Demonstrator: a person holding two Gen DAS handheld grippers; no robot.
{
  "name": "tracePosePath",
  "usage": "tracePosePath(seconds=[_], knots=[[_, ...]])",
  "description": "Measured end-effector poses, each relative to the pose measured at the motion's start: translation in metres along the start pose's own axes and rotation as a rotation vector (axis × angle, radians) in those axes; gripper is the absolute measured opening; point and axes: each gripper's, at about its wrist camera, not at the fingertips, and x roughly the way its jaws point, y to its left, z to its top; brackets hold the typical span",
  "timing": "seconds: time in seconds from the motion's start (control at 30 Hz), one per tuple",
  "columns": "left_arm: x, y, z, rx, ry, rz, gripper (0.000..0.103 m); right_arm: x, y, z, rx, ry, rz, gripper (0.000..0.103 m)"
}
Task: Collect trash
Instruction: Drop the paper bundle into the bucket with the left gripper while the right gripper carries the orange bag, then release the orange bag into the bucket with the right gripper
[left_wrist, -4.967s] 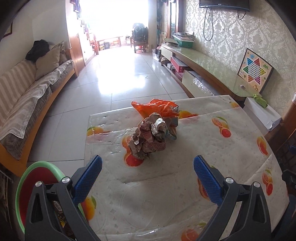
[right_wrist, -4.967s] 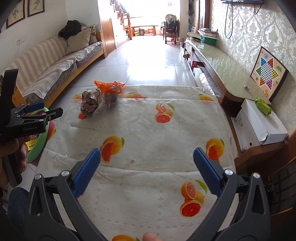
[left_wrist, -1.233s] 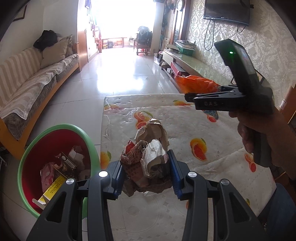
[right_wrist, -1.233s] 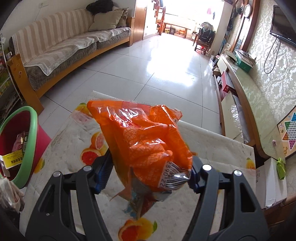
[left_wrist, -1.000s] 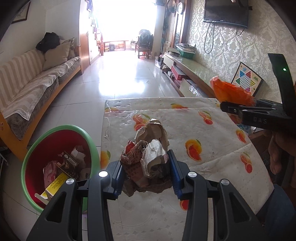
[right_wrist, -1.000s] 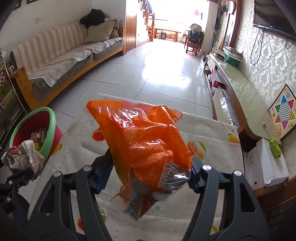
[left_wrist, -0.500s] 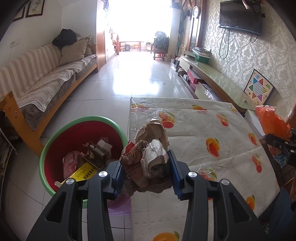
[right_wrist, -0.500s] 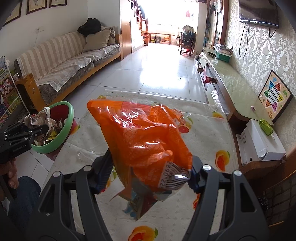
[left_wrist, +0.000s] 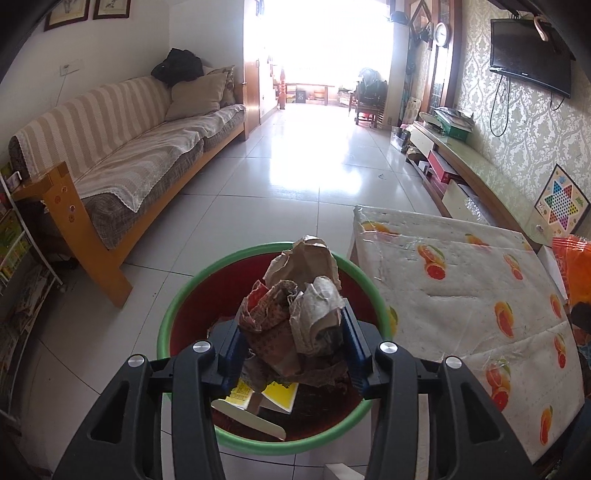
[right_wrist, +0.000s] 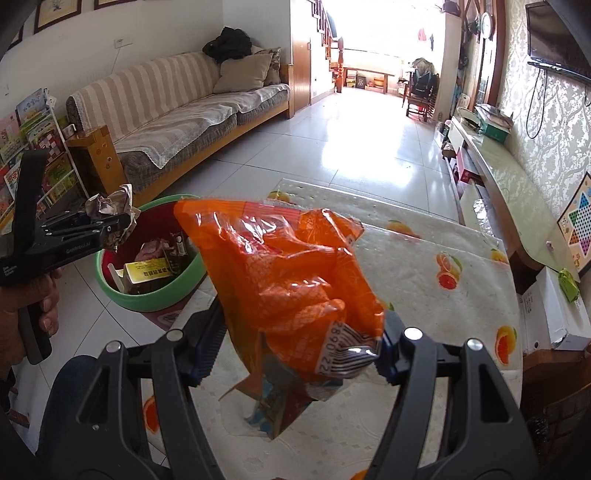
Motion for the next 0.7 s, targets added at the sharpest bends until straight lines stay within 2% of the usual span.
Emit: tracePosePath(seconds=[0.13,0.17,0.23,0.3,0.4,0.7], knots=[[0.014,0.018,0.003,-0.024,0.019,0.000,0.055,0.009,0.022,0.018,-0.020,-0.015,0.021,0.065],[0.015,0.022,0.003,-0.030,0.020,-0.002,0.063,0.011,0.027,0.022,-0.022,-0.017,0.027,0.065],[0.012,0.027,0.001,-0.034,0.011,0.000,0.071,0.015,0.037,0.029,-0.032,-0.025,0.035,0.065],[0.008,0.032,-0.001,-0.036,-0.002,0.011,0.083,0.021,0.049,0.037,-0.043,-0.026,0.047,0.065],[0.000,0.041,-0.007,-0.047,-0.009,0.021,0.092,0.032,0.061,0.046,-0.055,-0.023,0.071,0.065],[-0.032,0.073,-0.033,-0.103,-0.031,0.051,0.095,0.065,0.104,0.063,-0.118,-0.007,0.133,0.065]])
